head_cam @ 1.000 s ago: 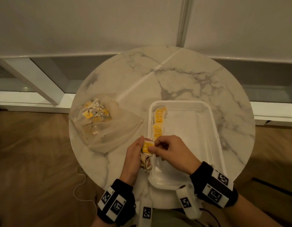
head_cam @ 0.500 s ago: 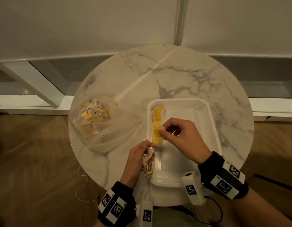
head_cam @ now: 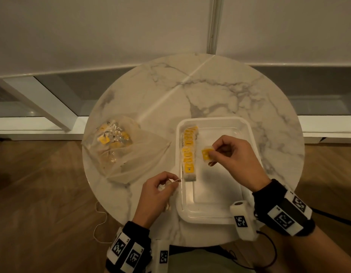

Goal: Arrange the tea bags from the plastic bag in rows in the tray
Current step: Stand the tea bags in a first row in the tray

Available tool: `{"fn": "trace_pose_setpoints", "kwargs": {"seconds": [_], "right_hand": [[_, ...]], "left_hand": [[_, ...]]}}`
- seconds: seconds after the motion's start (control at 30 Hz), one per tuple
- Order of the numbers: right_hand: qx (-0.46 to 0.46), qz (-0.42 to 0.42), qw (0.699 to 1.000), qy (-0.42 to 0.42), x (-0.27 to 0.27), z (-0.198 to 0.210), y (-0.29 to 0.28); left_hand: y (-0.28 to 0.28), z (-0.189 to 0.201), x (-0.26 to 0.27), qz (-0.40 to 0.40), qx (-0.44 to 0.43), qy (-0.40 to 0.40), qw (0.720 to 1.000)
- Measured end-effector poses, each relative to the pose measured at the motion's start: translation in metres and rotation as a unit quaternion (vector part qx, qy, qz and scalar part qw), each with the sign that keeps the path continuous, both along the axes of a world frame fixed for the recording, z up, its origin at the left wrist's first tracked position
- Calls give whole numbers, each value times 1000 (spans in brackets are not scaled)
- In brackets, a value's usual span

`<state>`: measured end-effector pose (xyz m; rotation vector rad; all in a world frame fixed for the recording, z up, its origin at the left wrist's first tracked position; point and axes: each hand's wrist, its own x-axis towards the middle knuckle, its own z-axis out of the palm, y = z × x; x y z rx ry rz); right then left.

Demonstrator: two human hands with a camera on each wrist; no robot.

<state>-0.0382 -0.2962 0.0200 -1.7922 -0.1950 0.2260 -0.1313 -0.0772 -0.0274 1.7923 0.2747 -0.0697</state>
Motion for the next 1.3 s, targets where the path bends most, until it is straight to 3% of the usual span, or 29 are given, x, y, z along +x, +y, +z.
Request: {"fn": "trace_pose_setpoints", "kwargs": {"seconds": [0.2,0.37,0.53,0.63,0.8,0.93,1.13,1.3], "right_hand": [[39,-38,999,0,-2,-5,-9],[10,36,999,18,-29,-15,3],[20,97,993,68,-57,-23,25],[49,82,992,85,-66,-23,36],[83,-13,989,118,-76,-20,50],[48,-3,991,127,-90,-28,59],[41,-49,989,133,-98,-24,68],[43,-53,988,140,-99,-18,74]], "left_hand": [[9,-2,-8,-13,9,20,1000],[10,7,-8,-15,-1,-4,1000],[6,15,-3,-109,-36,0,993],[8,13,-4,-163,-47,13,985],[18,10,-5,-108,-90,3,990],[24,5,-1,-53,-126,15,990],[29,-7,1,-51,-177,64,981],[28,-5,5,-77,-178,60,979]]}}
